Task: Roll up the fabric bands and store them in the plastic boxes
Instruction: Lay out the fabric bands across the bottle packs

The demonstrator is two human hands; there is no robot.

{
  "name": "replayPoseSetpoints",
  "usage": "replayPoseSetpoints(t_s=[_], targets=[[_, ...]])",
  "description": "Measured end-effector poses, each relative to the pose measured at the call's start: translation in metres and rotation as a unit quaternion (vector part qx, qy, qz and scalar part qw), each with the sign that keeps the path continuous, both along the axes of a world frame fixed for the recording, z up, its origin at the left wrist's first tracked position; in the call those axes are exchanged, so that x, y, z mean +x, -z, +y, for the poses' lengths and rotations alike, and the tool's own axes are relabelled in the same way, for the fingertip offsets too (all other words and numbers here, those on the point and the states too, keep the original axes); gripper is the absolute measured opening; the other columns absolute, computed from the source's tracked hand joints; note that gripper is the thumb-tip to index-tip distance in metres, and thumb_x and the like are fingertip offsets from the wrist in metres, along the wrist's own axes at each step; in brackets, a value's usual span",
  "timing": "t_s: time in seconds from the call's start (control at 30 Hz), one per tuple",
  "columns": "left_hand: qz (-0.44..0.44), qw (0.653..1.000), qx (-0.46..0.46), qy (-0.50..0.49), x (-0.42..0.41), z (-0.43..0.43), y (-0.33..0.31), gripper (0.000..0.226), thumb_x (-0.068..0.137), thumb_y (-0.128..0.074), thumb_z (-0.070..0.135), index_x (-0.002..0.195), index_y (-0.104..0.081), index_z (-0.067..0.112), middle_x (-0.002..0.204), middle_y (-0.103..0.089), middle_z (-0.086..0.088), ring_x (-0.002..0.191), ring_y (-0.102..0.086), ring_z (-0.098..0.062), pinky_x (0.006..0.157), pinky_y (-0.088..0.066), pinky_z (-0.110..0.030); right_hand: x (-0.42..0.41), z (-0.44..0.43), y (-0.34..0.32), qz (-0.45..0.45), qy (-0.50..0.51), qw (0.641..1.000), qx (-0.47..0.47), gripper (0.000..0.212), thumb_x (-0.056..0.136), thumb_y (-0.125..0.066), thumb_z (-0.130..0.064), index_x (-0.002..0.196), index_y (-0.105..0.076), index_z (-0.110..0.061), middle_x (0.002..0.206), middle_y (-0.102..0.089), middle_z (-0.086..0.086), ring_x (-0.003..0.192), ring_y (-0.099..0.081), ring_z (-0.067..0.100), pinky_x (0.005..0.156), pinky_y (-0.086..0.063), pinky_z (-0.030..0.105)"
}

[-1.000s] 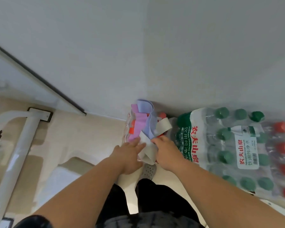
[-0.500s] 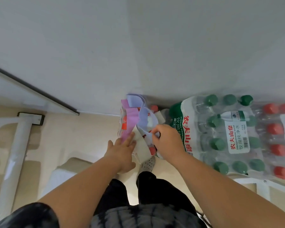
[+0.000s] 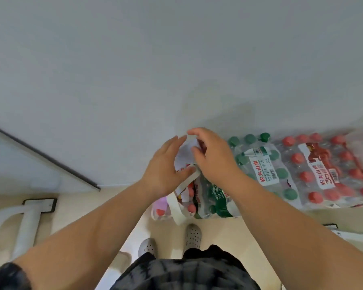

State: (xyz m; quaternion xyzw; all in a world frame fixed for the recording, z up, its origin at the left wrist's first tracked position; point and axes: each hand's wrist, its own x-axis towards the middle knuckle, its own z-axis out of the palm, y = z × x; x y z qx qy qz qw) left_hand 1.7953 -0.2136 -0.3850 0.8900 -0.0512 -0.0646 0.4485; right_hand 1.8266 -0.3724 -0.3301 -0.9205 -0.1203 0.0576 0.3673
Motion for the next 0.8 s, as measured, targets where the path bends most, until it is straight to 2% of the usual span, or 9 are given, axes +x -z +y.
replayPoseSetpoints(t_s=[0.1, 0.23, 0.3, 0.4, 0.47, 0.57, 0.63, 0.7, 0.8], targets=[[-0.034, 0.999, -0.030, 0.030, 0.009, -0.004, -0.044, 0.061, 0.090, -0.067, 0.046, 0.145, -0.045, 0.032, 0.151, -0.046, 0.009, 0.140, -0.041, -0.009, 0.115, -0.036, -0.036, -0.007, -0.002, -0.046, -0.034, 0.024, 0.998, 0.040, 0.036, 0.094, -0.062, -0.011, 0.124, -0.062, -0.030, 0.085, -0.056, -0.018, 0.080, -0.056, 0.002, 0.077, -0.050, 0.021], [-0.024, 0.991, -0.116, 0.065, 0.004, -0.013, -0.098, 0.028, 0.094, -0.063, 0.037, 0.122, -0.061, 0.032, 0.121, -0.065, 0.019, 0.113, -0.058, 0.004, 0.096, -0.042, -0.019, -0.026, -0.016, -0.093, -0.046, 0.036, 0.996, 0.074, 0.032, 0.090, -0.069, -0.010, 0.114, -0.066, -0.031, 0.080, -0.059, -0.014, 0.073, -0.056, -0.001, 0.068, -0.044, 0.009], [0.002, 0.981, -0.179, 0.082, -0.004, -0.023, -0.114, 0.015, 0.093, -0.066, 0.033, 0.106, -0.066, 0.025, 0.107, -0.071, 0.011, 0.105, -0.065, -0.006, 0.095, -0.047, -0.029, -0.038, -0.026, -0.108, -0.049, 0.049, 0.993, 0.093, 0.029, 0.088, -0.073, -0.009, 0.107, -0.069, -0.031, 0.078, -0.058, -0.012, 0.069, -0.054, -0.001, 0.065, -0.044, 0.008], [0.039, 0.963, -0.244, 0.109, -0.014, -0.041, -0.128, 0.026, 0.090, -0.070, 0.030, 0.095, -0.058, 0.007, 0.097, -0.069, -0.021, 0.086, -0.064, -0.028, 0.082, -0.049, -0.049, -0.057, -0.046, -0.121, -0.046, 0.073, 0.988, 0.131, 0.024, 0.085, -0.077, -0.009, 0.102, -0.072, -0.025, 0.073, -0.057, -0.012, 0.064, -0.050, 0.001, 0.062, -0.044, 0.012], [0.071, 0.952, -0.268, 0.127, -0.018, -0.051, -0.134, 0.032, 0.089, -0.071, 0.035, 0.099, -0.056, 0.008, 0.095, -0.061, -0.033, 0.079, -0.052, -0.026, 0.071, -0.040, -0.046, -0.064, -0.061, -0.124, -0.032, 0.086, 0.984, 0.150, 0.025, 0.083, -0.080, -0.013, 0.103, -0.073, -0.025, 0.070, -0.057, -0.013, 0.063, -0.050, 0.001, 0.062, -0.046, 0.015], [0.095, 0.955, -0.253, 0.125, -0.020, -0.067, -0.139, 0.014, 0.089, -0.073, 0.031, 0.102, -0.068, 0.027, 0.083, -0.055, -0.027, 0.075, -0.049, -0.021, 0.068, -0.039, -0.038, -0.068, -0.093, -0.126, -0.006, 0.089, 0.982, 0.169, 0.029, 0.079, -0.084, -0.020, 0.105, -0.073, -0.028, 0.071, -0.059, -0.004, 0.064, -0.052, 0.008, 0.061, -0.047, 0.019], [0.102, 0.959, -0.243, 0.103, -0.020, -0.080, -0.140, 0.004, 0.090, -0.073, 0.023, 0.094, -0.072, 0.023, 0.076, -0.057, -0.019, 0.069, -0.051, -0.018, 0.065, -0.041, -0.034, -0.066, -0.116, -0.121, 0.015, 0.082, 0.979, 0.185, 0.030, 0.077, -0.086, -0.023, 0.104, -0.074, -0.028, 0.070, -0.056, -0.003, 0.063, -0.050, 0.008, 0.059, -0.044, 0.020], [0.114, 0.960, -0.238, 0.096, -0.022, -0.097, -0.140, 0.009, 0.091, -0.072, 0.018, 0.084, -0.072, 0.012, 0.072, -0.061, -0.015, 0.066, -0.051, -0.019, 0.063, -0.041, -0.034, -0.063, -0.137, -0.113, 0.038, 0.075, 0.979, 0.185, 0.026, 0.076, -0.085, -0.029, 0.100, -0.077, -0.025, 0.071, -0.059, 0.005, 0.064, -0.052, 0.010, 0.060, -0.045, 0.027], [0.123, 0.960, -0.243, 0.067, -0.027, -0.126, -0.137, 0.013, 0.092, -0.069, 0.018, 0.082, -0.069, 0.010, 0.072, -0.062, -0.007, 0.068, -0.053, -0.019, 0.065, -0.043, -0.035, -0.058, -0.170, -0.102, 0.059, 0.059, 0.980, 0.180, 0.021, 0.077, -0.081, -0.041, 0.088, -0.079, -0.022, 0.077, -0.070, 0.014, 0.068, -0.057, 0.015, 0.062, -0.049, 0.039]])
